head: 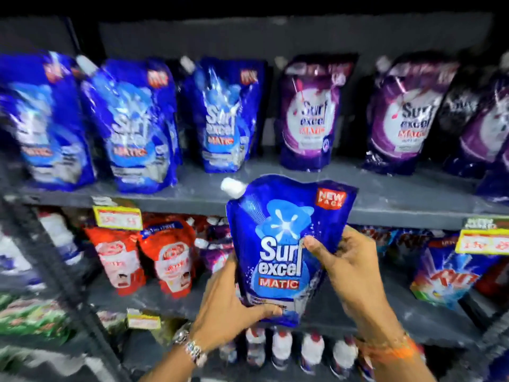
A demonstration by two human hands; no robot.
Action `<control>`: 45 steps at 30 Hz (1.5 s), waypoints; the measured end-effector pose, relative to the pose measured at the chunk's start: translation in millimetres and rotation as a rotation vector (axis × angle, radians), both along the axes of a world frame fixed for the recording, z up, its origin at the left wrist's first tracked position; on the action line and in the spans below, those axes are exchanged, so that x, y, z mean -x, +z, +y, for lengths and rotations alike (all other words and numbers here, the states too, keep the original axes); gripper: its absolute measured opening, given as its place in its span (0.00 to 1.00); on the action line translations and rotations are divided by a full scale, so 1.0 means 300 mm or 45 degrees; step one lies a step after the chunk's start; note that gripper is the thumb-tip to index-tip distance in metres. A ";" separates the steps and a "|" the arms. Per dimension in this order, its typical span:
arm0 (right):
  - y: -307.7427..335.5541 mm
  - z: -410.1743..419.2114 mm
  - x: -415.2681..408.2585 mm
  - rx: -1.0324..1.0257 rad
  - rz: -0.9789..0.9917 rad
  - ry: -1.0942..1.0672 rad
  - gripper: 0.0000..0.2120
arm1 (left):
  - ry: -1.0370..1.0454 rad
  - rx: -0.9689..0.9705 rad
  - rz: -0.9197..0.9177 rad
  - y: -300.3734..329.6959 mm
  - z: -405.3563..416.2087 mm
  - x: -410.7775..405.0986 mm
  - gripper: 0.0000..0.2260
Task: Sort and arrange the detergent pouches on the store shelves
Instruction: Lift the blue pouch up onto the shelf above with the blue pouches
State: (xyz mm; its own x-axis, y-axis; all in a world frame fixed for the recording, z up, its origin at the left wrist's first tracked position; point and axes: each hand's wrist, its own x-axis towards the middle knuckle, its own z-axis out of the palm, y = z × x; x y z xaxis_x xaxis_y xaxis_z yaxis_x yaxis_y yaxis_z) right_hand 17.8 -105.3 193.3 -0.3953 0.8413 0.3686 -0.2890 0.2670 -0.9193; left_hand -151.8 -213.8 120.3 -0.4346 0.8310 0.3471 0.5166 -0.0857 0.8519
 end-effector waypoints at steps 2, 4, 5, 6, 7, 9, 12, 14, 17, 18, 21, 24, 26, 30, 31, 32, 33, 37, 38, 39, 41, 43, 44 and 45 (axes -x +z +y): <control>0.120 0.010 0.057 -0.063 0.058 0.047 0.07 | 0.028 -0.090 0.015 0.116 -0.007 0.046 0.43; 0.227 0.033 0.116 -0.123 0.099 0.068 0.07 | 0.054 -0.178 0.026 0.222 -0.002 0.089 0.41; 0.272 0.049 0.146 -0.147 0.109 0.074 0.07 | 0.070 -0.211 0.026 0.263 0.007 0.111 0.41; 0.318 0.066 0.177 -0.177 0.108 0.078 0.07 | 0.086 -0.243 0.033 0.305 0.022 0.138 0.41; 0.360 0.086 0.207 -0.209 0.100 0.082 0.07 | 0.103 -0.263 0.045 0.342 0.040 0.164 0.41; 0.432 0.128 0.271 -0.256 0.072 0.086 0.07 | 0.120 -0.288 0.051 0.403 0.080 0.222 0.42; 0.488 0.186 0.359 -0.232 0.042 0.080 0.04 | 0.125 -0.276 0.063 0.457 0.136 0.304 0.41; 0.504 0.215 0.410 -0.199 0.000 0.066 0.09 | 0.136 -0.260 0.065 0.479 0.163 0.344 0.42; 0.502 0.239 0.470 -0.226 -0.082 0.015 0.11 | 0.110 -0.174 0.062 0.487 0.198 0.386 0.44; 0.492 0.250 0.487 -0.225 -0.096 -0.001 0.09 | 0.110 -0.135 0.055 0.481 0.209 0.400 0.44; 0.460 0.281 0.521 -0.238 -0.156 -0.076 0.07 | 0.095 -0.079 0.030 0.466 0.236 0.431 0.41; 0.450 0.302 0.530 -0.269 -0.211 -0.133 0.10 | 0.048 -0.017 0.019 0.474 0.256 0.448 0.39; 0.453 0.307 0.527 -0.282 -0.224 -0.128 0.12 | 0.035 0.009 0.028 0.478 0.263 0.453 0.39; 0.451 0.308 0.518 -0.278 -0.250 -0.081 0.17 | 0.052 0.060 0.033 0.479 0.257 0.448 0.40; 0.454 0.306 0.513 -0.275 -0.258 -0.071 0.18 | 0.042 0.081 0.052 0.486 0.250 0.445 0.41; 0.450 0.303 0.501 -0.260 -0.265 -0.060 0.21 | 0.033 0.111 0.078 0.485 0.242 0.438 0.42; 0.443 0.296 0.484 -0.244 -0.266 -0.053 0.23 | 0.048 0.116 0.122 0.483 0.227 0.425 0.45; 0.400 0.221 0.359 -0.292 -0.267 -0.177 0.28 | 0.323 -0.228 0.124 0.431 0.116 0.358 0.47; 0.364 0.191 0.321 -0.328 -0.249 -0.245 0.26 | 0.380 -0.346 0.079 0.391 0.087 0.340 0.44; 0.318 0.154 0.284 -0.371 -0.194 -0.303 0.23 | 0.420 -0.449 0.047 0.339 0.060 0.324 0.40; 0.200 0.069 0.222 -0.441 -0.041 -0.369 0.16 | 0.463 -0.572 0.014 0.218 0.015 0.295 0.33; 0.054 0.000 0.195 -0.444 0.030 -0.386 0.10 | 0.490 -0.572 -0.030 0.077 -0.006 0.282 0.30; -0.022 -0.024 0.191 -0.408 0.035 -0.376 0.08 | 0.503 -0.537 -0.060 0.002 -0.009 0.283 0.30; -0.091 -0.034 0.195 -0.361 0.027 -0.366 0.07 | 0.515 -0.474 -0.085 -0.067 -0.009 0.288 0.30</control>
